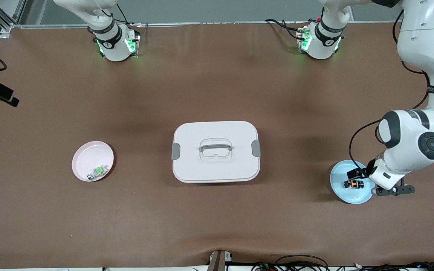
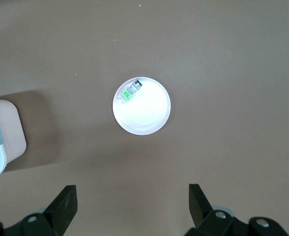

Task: Transfer orange switch to right arm and place
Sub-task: 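Lower the left gripper and grasp the orange switch, then lift the orange switch with the left gripper and carry it over the box, then hold the switch above the box while the right gripper reaches toward it, then close the right gripper on the orange switch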

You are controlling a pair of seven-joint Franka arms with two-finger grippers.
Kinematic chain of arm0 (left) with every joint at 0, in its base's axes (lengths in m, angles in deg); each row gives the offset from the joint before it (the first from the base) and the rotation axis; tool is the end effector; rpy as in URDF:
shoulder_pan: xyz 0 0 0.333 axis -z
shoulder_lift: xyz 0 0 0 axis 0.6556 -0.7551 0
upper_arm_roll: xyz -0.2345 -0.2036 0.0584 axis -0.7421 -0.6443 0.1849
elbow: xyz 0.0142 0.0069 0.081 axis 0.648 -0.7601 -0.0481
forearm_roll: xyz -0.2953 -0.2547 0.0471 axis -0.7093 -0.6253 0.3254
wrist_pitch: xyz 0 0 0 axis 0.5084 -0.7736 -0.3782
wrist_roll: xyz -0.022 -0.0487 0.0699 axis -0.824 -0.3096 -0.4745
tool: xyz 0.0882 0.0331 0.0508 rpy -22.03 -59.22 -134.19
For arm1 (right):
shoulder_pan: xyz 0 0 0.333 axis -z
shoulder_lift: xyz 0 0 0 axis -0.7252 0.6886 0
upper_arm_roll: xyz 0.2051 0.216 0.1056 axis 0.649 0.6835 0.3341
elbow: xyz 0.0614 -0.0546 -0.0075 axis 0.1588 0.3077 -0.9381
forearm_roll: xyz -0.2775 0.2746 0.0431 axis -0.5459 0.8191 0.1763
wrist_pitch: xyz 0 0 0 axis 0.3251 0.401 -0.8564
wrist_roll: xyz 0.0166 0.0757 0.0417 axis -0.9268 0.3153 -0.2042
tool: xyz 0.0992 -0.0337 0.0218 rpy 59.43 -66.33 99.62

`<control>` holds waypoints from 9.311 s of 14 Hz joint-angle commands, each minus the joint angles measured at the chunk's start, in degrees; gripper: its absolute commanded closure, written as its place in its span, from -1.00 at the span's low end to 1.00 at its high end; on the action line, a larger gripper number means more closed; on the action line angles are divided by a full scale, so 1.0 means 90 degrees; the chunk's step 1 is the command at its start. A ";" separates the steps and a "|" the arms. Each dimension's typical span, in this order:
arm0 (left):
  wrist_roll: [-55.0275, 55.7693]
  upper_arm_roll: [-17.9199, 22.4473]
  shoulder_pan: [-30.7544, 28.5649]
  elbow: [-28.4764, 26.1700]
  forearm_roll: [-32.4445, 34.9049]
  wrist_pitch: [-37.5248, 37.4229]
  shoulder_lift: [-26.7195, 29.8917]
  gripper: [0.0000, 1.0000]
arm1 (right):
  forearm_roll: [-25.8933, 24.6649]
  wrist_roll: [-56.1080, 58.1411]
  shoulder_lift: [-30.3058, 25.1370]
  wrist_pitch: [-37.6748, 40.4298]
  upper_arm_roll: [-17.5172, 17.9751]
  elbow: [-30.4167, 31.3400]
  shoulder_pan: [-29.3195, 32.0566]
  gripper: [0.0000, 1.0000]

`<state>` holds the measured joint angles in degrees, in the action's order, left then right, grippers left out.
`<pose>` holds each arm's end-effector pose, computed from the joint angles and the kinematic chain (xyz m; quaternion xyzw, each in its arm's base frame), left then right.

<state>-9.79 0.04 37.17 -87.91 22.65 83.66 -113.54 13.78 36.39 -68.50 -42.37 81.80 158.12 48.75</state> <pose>0.6878 0.0165 0.2624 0.9988 0.0286 0.0407 0.0013 0.5562 -0.0435 0.6521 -0.9970 0.0761 -0.0019 0.0154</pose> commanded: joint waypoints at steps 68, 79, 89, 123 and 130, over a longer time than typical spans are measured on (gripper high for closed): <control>0.9550 -0.2554 0.1134 0.2434 -0.0494 -0.3075 0.0987 1.00 | -0.0256 0.0401 -0.0035 -0.0026 0.0030 -0.0054 -0.0086 -1.00; 1.2082 -0.2671 0.2384 0.2687 -0.0775 -0.2929 0.0919 1.00 | 0.1517 0.0264 -0.0210 -0.0385 0.0010 0.0978 -0.0145 -1.00; 1.2444 -0.2633 0.2502 0.2678 -0.1109 -0.2518 0.0772 1.00 | 0.5444 0.0284 -0.1567 -0.2416 0.0049 0.3898 -0.1003 -1.00; 1.2639 -0.2613 0.2209 0.2629 -0.1090 -0.2177 0.0265 1.00 | 0.9382 0.2061 0.2220 -0.7575 0.0040 0.1577 -0.4754 -1.00; 1.2707 -0.2603 0.2482 0.2629 -0.1080 -0.1883 0.0167 1.00 | 0.9704 0.2110 0.2299 -0.7780 0.0040 0.1587 -0.4998 -1.00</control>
<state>104.03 -23.36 59.06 -64.68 13.60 66.20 -111.81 98.77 54.30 -48.47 -111.96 82.89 173.93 5.11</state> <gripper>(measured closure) 0.273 0.000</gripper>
